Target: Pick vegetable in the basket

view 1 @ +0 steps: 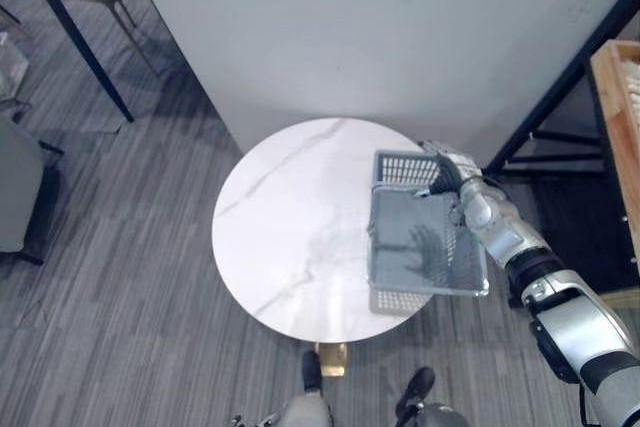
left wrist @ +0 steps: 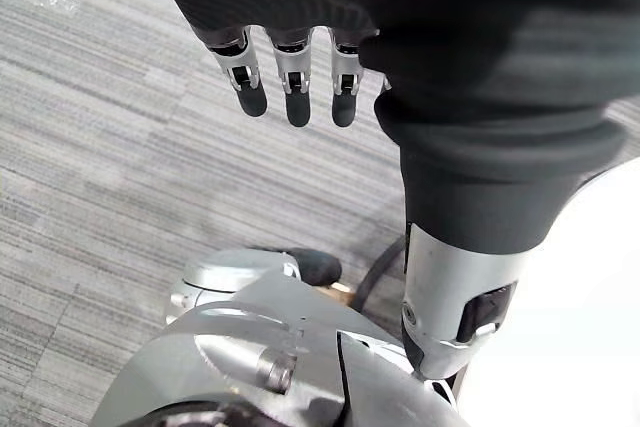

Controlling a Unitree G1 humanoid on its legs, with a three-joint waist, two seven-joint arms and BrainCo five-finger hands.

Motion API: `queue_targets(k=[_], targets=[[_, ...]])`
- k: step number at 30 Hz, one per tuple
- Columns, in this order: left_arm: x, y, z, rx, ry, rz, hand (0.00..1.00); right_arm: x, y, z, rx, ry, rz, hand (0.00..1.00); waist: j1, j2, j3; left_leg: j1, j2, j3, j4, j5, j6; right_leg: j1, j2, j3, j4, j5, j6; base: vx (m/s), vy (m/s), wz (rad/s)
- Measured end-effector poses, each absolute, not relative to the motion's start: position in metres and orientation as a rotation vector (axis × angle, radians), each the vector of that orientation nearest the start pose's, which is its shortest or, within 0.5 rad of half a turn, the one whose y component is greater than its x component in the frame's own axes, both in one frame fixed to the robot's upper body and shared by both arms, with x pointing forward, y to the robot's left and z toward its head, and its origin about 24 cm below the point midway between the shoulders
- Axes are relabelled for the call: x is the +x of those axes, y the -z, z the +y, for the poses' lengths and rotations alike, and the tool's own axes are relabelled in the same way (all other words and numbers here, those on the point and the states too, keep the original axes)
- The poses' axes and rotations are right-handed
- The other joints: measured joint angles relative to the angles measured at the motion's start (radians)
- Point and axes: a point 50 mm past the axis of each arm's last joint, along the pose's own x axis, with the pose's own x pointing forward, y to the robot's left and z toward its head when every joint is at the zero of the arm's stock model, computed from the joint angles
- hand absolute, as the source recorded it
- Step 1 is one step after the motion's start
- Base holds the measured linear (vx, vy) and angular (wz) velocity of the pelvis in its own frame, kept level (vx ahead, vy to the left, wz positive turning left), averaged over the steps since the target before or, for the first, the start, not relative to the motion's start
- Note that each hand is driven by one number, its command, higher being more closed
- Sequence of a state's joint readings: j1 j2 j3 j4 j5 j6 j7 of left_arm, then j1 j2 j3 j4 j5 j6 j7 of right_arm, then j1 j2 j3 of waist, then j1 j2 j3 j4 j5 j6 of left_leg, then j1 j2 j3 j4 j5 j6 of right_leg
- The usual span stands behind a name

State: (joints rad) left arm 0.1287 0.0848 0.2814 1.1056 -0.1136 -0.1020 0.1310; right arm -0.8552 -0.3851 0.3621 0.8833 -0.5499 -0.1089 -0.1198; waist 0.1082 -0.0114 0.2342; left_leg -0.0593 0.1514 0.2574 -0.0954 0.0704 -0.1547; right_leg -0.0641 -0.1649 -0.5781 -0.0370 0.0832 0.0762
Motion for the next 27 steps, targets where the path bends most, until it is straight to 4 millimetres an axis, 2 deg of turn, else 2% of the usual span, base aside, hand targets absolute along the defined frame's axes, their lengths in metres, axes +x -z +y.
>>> queue_targets(k=[3,8,13,18,27], targets=[[0.07,0.161,0.228,-0.079,-0.526,1.076,0.0,0.394,-0.116,-0.167,-1.159,-0.107,-0.098,0.0,0.005,-0.001,0.016,-0.014,-0.002,-0.022,0.0,0.003,-0.001,0.0,-0.001,-0.016,-0.005,0.0,0.0,0.05,0.007,0.16],[0.076,0.16,0.227,-0.076,-0.517,1.062,0.0,0.401,-0.132,-0.169,-1.145,-0.068,-0.114,0.0,0.007,0.0,0.077,-0.031,-0.005,-0.025,0.0,0.008,-0.002,-0.013,-0.001,-0.018,-0.013,0.008,-0.002,0.01,0.005,0.03],[0.077,0.16,0.227,-0.102,-0.532,1.054,0.0,0.403,-0.136,-0.17,-1.144,-0.058,-0.121,0.0,0.007,0.001,0.088,-0.057,-0.008,-0.025,0.0,0.017,-0.004,-0.039,-0.003,-0.016,-0.015,0.014,-0.005,0.02,0.008,-0.01],[0.091,0.157,0.224,-0.091,-0.502,1.021,0.0,0.406,-0.145,-0.169,-1.179,-0.049,-0.141,0.0,0.005,0.002,0.119,-0.058,-0.014,-0.025,0.0,0.024,-0.003,-0.041,-0.009,-0.013,-0.015,0.021,-0.005,0.0,0.0,0.0],[0.093,0.156,0.225,-0.083,-0.502,1.017,0.0,0.406,-0.152,-0.171,-1.2,-0.044,-0.17,0.0,0.006,0.002,0.136,-0.061,-0.015,-0.017,0.0,0.024,-0.003,-0.057,-0.011,0.011,-0.015,0.028,-0.004,0.01,0.026,-0.06]])
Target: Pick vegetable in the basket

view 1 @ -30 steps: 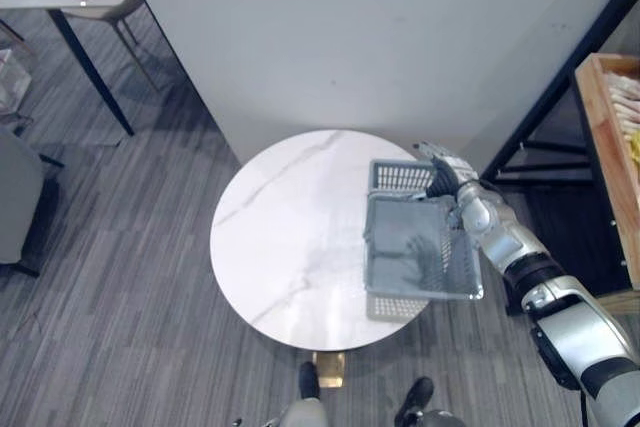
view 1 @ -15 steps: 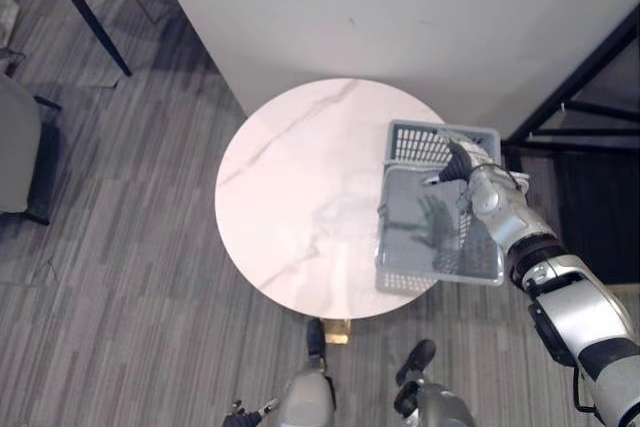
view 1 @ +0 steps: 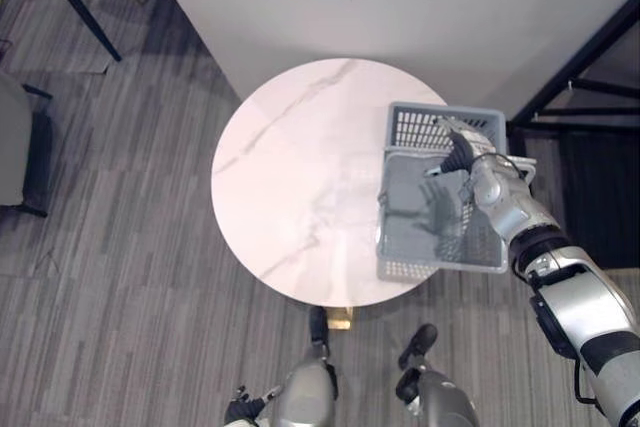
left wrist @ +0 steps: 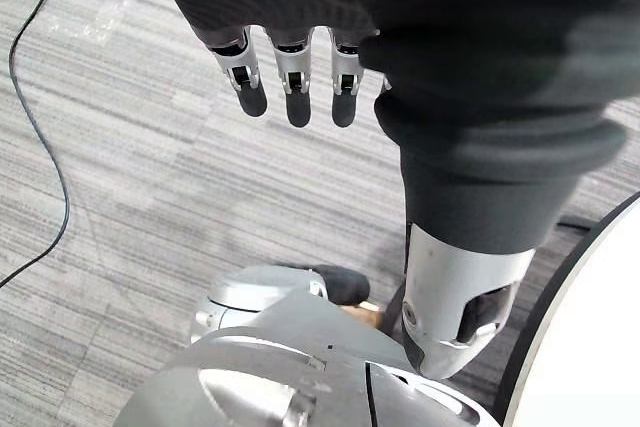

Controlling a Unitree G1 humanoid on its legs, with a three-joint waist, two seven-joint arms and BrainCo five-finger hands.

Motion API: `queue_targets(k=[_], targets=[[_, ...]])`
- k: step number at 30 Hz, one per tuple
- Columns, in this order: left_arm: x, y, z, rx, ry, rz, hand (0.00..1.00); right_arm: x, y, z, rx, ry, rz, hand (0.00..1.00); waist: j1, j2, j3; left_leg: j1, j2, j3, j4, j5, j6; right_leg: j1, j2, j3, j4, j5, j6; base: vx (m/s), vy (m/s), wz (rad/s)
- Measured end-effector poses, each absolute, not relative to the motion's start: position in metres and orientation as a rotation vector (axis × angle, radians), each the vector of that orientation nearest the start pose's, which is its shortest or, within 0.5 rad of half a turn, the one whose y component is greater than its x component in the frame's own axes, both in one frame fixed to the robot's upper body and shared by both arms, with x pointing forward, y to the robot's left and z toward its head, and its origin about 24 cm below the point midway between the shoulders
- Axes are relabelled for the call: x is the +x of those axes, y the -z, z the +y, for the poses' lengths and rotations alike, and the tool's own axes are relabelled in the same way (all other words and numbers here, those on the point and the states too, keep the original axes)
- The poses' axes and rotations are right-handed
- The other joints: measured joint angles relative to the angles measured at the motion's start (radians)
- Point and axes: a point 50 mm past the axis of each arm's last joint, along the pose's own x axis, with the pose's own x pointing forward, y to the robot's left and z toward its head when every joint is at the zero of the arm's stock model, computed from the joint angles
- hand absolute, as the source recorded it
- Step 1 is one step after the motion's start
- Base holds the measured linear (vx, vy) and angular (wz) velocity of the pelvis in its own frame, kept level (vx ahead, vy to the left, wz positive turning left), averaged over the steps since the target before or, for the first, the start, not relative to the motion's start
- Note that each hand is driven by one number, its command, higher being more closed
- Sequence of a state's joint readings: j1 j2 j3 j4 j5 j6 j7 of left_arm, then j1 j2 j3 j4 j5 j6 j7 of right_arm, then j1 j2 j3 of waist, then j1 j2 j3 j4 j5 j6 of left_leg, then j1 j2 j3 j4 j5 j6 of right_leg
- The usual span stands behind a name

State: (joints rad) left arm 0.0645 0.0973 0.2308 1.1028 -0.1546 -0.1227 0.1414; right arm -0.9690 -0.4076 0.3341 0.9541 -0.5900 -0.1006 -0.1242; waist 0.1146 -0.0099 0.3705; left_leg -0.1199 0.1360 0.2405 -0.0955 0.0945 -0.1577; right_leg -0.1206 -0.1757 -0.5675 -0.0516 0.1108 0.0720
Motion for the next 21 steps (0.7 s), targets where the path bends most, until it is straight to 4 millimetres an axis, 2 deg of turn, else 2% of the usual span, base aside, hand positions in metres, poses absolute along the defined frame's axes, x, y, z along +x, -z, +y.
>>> queue_targets(k=[10,11,21], targets=[[0.0948,0.156,0.2249,-0.08,-0.504,1.012,0.0,0.4055,-0.1595,-0.1709,-1.238,-0.049,-0.207,0.0,-0.003,0.003,0.008,0.0,-0.001,0.021,0.0,0.0,0.0,-0.019,0.0,0.028,0.001,0.008,-0.004,0.03,0.017,-0.08],[0.0947,0.156,0.2249,-0.08,-0.504,1.012,0.0,0.4054,-0.1593,-0.1721,-1.24,-0.047,-0.204,1.0,-0.003,0.002,0.008,0.0,-0.001,0.022,0.0,0.0,0.0,-0.019,0.0,0.028,0.001,0.008,-0.004,0.03,0.016,0.0],[0.0948,0.156,0.2249,-0.079,-0.505,1.013,0.0,0.4048,-0.1583,-0.1729,-1.28,-0.06,-0.207,1.0,0.0,0.003,0.009,0.0,-0.001,0.023,0.0,0.0,0.0,-0.021,0.0,0.031,0.001,0.008,-0.005,0.02,0.012,0.0]])
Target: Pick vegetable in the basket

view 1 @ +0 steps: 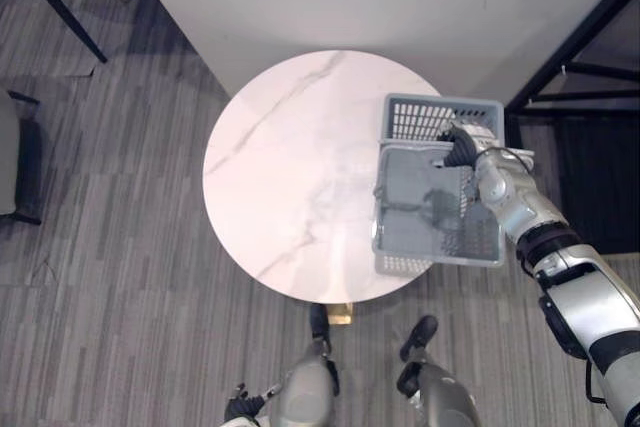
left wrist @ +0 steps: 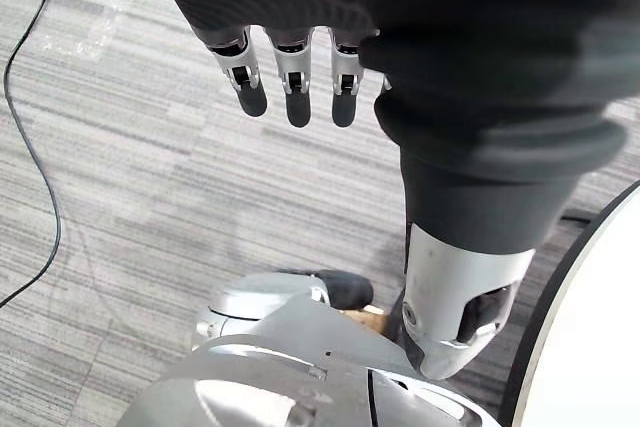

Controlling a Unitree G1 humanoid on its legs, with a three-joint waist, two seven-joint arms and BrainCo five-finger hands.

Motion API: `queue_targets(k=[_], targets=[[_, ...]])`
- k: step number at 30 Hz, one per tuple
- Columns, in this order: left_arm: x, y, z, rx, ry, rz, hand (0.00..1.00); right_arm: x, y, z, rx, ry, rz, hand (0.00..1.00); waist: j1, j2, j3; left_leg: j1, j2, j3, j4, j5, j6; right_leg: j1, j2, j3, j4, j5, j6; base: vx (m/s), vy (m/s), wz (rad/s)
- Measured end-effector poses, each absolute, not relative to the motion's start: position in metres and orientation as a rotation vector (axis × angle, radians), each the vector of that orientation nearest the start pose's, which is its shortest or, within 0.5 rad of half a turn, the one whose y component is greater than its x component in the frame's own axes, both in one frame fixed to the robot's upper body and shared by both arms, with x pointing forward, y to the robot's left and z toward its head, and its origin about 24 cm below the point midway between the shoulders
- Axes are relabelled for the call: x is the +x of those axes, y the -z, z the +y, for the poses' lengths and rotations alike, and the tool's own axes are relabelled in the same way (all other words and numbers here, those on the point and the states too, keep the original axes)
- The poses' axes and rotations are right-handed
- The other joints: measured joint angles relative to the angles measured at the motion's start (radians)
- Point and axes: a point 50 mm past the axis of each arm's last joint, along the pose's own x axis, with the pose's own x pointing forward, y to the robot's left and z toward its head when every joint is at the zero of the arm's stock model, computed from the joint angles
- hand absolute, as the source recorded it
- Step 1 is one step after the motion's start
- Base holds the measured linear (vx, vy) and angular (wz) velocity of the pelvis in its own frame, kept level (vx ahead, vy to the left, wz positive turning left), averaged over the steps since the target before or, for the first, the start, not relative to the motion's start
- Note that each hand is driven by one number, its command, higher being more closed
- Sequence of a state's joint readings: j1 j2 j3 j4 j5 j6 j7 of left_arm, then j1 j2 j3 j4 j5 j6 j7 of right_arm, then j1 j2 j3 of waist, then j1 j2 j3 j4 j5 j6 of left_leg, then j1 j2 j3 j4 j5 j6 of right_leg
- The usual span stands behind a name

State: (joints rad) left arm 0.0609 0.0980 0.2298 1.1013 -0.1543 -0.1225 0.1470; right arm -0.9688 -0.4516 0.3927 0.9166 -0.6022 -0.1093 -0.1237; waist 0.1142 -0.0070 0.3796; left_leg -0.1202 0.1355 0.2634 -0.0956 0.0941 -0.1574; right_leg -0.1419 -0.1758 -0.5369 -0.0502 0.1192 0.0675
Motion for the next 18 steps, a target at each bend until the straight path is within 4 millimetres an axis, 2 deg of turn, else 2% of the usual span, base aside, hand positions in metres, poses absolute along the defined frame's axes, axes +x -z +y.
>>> queue_targets(k=[6,10,13,16,18], targets=[[0.095,0.156,0.225,-0.078,-0.505,1.013,0.0,0.403,-0.152,-0.171,-1.366,-0.092,-0.206,1.0,0.001,0.0,0.0,0.007,0.0,-0.001,0.0,0.0,0.0,0.008,0.0,-0.001,0.0,0.0,0.0,0.04,0.017,0.0],[0.095,0.156,0.224,-0.072,-0.497,1.017,0.0,0.399,-0.137,-0.166,-1.399,-0.147,-0.185,1.0,0.003,-0.001,0.0,0.029,0.0,-0.001,0.0,0.0,0.0,0.031,0.0,0.0,0.0,0.0,0.0,0.02,0.011,0.0],[0.095,0.156,0.224,-0.063,-0.488,1.017,0.0,0.394,-0.126,-0.152,-1.451,-0.248,-0.19,1.0,0.002,-0.003,-0.002,0.047,0.003,0.0,0.0,-0.001,-0.001,0.048,0.003,0.002,0.0,0.0,0.0,0.0,0.005,-0.01],[0.095,0.156,0.224,-0.055,-0.482,1.025,0.0,0.383,-0.111,-0.129,-1.487,-0.386,-0.228,1.0,0.002,-0.009,-0.005,0.069,0.011,0.005,0.0,-0.004,-0.005,0.064,0.011,0.014,-0.001,0.0,0.0,0.0,0.001,-0.09],[0.095,0.156,0.228,-0.049,-0.489,1.026,0.0,0.373,-0.105,-0.112,-1.489,-0.475,-0.273,1.0,0.004,-0.023,-0.017,0.077,0.023,0.017,0.0,-0.007,-0.006,0.066,0.022,0.029,-0.002,0.0,0.0,0.0,-0.016,-0.21]])
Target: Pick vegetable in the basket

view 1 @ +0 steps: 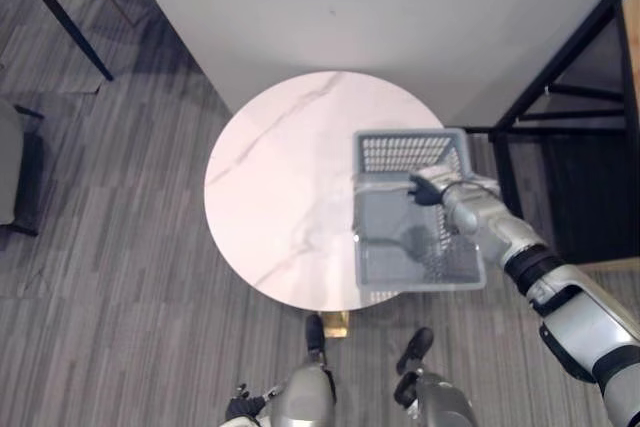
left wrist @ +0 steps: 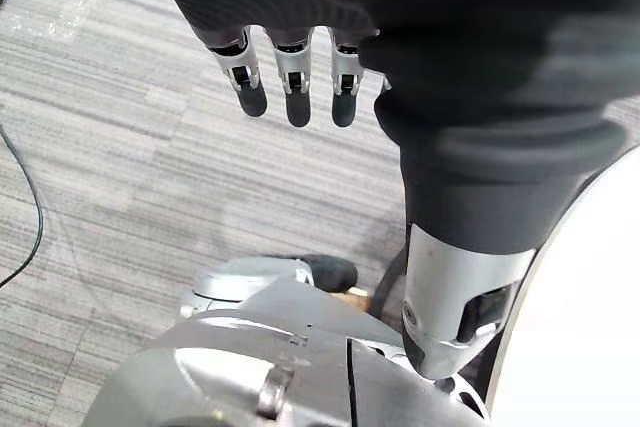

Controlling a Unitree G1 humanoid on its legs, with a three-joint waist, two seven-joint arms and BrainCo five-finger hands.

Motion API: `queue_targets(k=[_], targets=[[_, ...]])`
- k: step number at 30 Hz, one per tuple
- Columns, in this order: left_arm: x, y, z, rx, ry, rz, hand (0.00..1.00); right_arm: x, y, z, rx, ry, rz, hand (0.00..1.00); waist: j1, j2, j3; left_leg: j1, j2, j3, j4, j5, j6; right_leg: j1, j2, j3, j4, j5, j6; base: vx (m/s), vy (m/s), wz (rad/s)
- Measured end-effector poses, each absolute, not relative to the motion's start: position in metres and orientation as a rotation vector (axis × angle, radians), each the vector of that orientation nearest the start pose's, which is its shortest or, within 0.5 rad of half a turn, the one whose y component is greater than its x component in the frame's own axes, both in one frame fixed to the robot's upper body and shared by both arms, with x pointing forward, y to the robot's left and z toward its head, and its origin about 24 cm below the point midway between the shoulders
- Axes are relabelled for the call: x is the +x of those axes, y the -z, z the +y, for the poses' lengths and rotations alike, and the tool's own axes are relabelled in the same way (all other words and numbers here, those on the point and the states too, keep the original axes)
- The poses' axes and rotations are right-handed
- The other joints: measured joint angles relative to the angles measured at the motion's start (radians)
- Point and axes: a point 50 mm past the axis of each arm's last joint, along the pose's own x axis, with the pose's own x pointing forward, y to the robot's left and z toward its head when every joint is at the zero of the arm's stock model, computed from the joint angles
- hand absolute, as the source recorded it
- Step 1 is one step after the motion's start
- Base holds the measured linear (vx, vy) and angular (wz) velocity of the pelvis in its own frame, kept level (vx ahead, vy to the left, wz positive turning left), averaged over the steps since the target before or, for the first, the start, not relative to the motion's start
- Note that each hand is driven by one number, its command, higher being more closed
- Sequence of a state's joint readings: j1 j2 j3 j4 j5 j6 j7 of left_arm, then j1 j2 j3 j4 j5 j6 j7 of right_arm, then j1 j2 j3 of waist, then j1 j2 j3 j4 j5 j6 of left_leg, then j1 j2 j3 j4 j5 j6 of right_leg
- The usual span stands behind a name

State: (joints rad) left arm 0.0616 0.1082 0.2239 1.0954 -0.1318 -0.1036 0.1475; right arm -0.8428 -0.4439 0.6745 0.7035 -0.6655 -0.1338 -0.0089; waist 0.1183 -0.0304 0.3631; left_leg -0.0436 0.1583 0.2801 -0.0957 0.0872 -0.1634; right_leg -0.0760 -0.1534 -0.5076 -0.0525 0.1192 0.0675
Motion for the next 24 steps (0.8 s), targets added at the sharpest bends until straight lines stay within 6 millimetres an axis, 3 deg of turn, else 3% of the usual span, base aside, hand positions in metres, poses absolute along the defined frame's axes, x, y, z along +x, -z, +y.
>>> queue_targets(k=[2,4,9,13,21,24], targets=[[0.092,0.155,0.235,-0.024,-0.498,1.036,0.0,0.362,-0.108,-0.089,-1.472,-0.575,-0.375,1.0,-0.003,-0.027,-0.021,0.013,0.015,0.023,0.0,-0.009,0.003,0.002,0.02,0.03,-0.015,0.006,-0.009,0.01,-0.029,-0.3],[0.086,0.155,0.24,-0.01,-0.507,1.059,0.0,0.352,-0.112,-0.077,-1.428,-0.627,-0.436,1.0,-0.005,-0.04,-0.049,0.035,0.027,0.042,0.0,-0.013,-0.001,0.014,0.034,0.05,-0.021,0.007,-0.009,0.03,-0.039,-0.29],[0.073,0.158,0.242,0.013,-0.512,1.099,0.0,0.334,-0.115,-0.071,-1.323,-0.679,-0.494,1.0,-0.032,-0.045,-0.132,0.053,0.039,0.063,0.0,-0.017,-0.007,0.019,0.048,0.089,-0.024,0.007,-0.009,0.04,-0.011,-0.15],[0.068,0.159,0.242,0.019,-0.507,1.113,0.0,0.313,-0.099,-0.089,-1.286,-0.733,-0.459,1.0,-0.042,-0.048,-0.179,0.07,0.043,0.076,-0.004,-0.022,-0.01,0.029,0.054,0.109,-0.028,0.006,-0.009,0.0,0.002,-0.13],[0.057,0.162,0.237,0.036,-0.471,1.149,0.0,0.266,-0.04,-0.144,-1.234,-0.767,-0.192,1.0,-0.087,-0.031,-0.219,0.109,0.036,0.114,-0.004,-0.036,-0.008,0.046,0.05,0.152,-0.031,0.002,-0.002,0.01,0.02,-0.13],[0.053,0.162,0.237,0.032,-0.471,1.154,0.0,0.252,-0.025,-0.166,-1.224,-0.735,-0.089,1.0,-0.089,-0.024,-0.222,0.084,0.055,0.132,0.096,-0.096,-0.007,0.044,0.047,0.186,-0.023,0.002,-0.002,0.03,0.034,-0.28]])
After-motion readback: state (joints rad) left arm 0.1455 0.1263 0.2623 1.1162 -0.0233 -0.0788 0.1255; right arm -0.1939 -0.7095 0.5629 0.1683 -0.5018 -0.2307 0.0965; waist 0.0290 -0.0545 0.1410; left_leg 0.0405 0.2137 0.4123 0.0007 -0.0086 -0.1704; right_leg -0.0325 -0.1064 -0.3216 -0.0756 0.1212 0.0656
